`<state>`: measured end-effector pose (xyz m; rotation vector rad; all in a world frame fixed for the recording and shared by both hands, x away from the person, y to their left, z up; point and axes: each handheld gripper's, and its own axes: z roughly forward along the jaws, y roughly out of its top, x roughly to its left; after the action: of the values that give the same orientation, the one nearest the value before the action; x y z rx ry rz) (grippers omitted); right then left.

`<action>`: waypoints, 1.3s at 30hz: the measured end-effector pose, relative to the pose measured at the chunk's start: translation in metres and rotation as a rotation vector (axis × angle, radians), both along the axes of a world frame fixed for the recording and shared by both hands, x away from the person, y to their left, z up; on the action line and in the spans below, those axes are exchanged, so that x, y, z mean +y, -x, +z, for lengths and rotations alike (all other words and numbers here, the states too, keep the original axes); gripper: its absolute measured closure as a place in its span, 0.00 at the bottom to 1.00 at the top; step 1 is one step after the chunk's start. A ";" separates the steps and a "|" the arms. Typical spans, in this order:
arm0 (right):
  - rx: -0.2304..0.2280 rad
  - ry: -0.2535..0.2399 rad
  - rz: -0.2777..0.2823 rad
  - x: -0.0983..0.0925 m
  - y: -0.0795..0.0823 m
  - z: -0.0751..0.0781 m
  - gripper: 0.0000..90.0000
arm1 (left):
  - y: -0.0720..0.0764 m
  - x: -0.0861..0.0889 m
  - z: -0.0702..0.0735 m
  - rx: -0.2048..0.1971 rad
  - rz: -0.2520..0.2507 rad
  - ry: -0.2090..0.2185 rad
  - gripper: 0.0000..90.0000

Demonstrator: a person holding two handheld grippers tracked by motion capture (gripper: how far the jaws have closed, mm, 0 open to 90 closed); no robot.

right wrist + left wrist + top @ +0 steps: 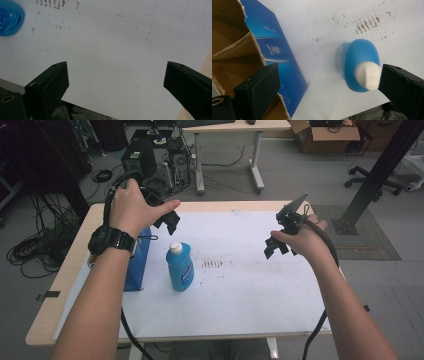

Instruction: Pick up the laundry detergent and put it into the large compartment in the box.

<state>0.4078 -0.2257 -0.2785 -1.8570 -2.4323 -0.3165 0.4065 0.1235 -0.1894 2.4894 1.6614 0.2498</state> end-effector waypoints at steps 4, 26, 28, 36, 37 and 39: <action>-0.001 -0.005 0.000 -0.001 0.001 0.000 0.07 | 0.002 -0.007 -0.001 0.008 -0.005 -0.007 0.05; 0.004 -0.024 -0.004 -0.009 0.006 -0.007 0.07 | 0.012 -0.037 -0.029 0.045 -0.031 -0.033 0.05; 0.004 -0.024 -0.001 -0.009 0.006 -0.008 0.07 | 0.013 -0.038 -0.034 0.051 -0.033 -0.029 0.05; 0.009 -0.024 0.000 -0.008 0.006 -0.012 0.07 | 0.014 -0.039 -0.050 0.077 -0.031 -0.033 0.05; 0.009 -0.024 0.000 -0.008 0.006 -0.012 0.07 | 0.014 -0.039 -0.050 0.077 -0.031 -0.033 0.05; 0.007 -0.025 0.004 -0.008 0.007 -0.013 0.07 | 0.015 -0.039 -0.056 0.088 -0.031 -0.037 0.05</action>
<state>0.4010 -0.2332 -0.2919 -1.8404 -2.4156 -0.3374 0.3919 0.0845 -0.2454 2.5866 1.6642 0.1712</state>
